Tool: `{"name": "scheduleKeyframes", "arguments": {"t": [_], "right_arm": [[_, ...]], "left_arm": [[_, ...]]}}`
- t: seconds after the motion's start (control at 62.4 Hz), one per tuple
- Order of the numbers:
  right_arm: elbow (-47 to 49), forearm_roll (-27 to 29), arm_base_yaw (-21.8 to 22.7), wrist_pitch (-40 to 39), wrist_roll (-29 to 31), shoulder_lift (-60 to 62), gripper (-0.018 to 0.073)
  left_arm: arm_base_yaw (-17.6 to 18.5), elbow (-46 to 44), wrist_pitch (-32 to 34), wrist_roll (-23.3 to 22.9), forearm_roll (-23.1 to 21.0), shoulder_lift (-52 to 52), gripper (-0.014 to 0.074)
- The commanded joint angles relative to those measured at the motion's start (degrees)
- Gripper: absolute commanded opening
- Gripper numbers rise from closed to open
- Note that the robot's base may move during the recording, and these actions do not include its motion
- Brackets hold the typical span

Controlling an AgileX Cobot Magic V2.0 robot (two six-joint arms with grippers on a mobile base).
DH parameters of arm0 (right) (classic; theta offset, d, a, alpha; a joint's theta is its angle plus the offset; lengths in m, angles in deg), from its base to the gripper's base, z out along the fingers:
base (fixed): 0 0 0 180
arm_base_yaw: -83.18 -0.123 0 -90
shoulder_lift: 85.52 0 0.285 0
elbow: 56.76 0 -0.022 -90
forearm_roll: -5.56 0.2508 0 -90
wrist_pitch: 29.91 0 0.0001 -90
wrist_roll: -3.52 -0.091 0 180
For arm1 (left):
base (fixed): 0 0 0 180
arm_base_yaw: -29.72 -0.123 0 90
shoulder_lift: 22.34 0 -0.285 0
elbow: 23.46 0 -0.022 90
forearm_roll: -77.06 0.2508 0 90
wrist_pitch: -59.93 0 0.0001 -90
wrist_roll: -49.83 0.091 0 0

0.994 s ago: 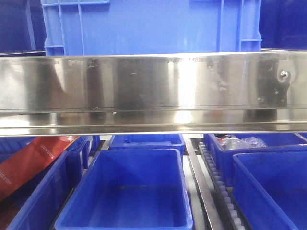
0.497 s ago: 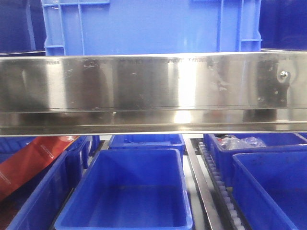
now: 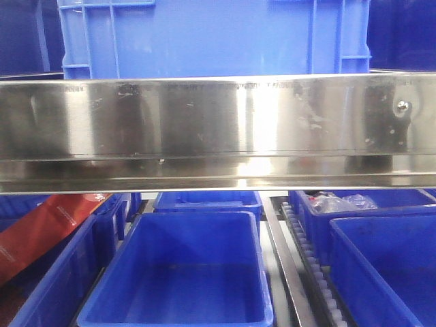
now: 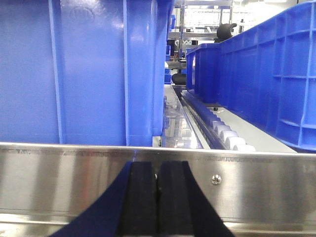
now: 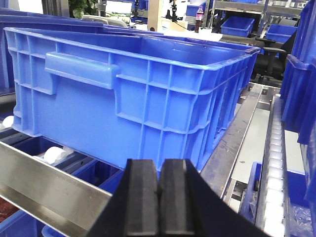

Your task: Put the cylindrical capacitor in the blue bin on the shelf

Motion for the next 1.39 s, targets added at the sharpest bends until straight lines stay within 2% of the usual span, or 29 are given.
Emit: {"name": "scheduleKeyframes", "arguments": {"t": [0.0, 0.497, 0.625, 0.737, 0.834, 0.978, 1.17, 1.378], "right_arm": [[-0.03, -0.25, -0.02, -1.26, 0.15, 0.32, -0.0162], [-0.14, -0.25, 0.73, -1.28, 0.15, 0.32, -0.0162], [-0.14, -0.09, 5.84, -1.72, 0.15, 0.64, -0.0162], [-1.02, 0.09, 12.89, -1.32, 0.15, 2.14, -0.0162], [-4.40, 0.18, 18.72, -1.89, -0.67, 5.02, -0.0162], [-12.78, 0.18, 24.59, -6.56, -3.38, 11.26, -0.0162], [-23.24, 0.18, 26.97, -9.07, -3.37, 18.35, -0.0162], [-27.92, 0.18, 28.34, -9.57, -3.37, 25.20, -0.0162]], "left_arm": [[-0.15, -0.13, 1.34, 0.03, -0.22, -0.34, -0.0111], [-0.15, -0.13, 1.34, 0.03, -0.22, -0.34, -0.0111], [-0.15, -0.13, 1.46, 0.03, -0.22, -0.34, -0.0111], [-0.15, -0.13, 1.46, 0.03, -0.22, -0.34, -0.0111], [-0.15, -0.13, 1.46, 0.03, -0.22, -0.34, -0.0111], [-0.15, -0.13, 1.46, 0.03, -0.22, -0.34, -0.0111], [-0.15, -0.13, 1.46, 0.03, -0.22, -0.34, -0.0111], [-0.15, -0.13, 1.46, 0.03, -0.22, -0.34, -0.0111]]}}
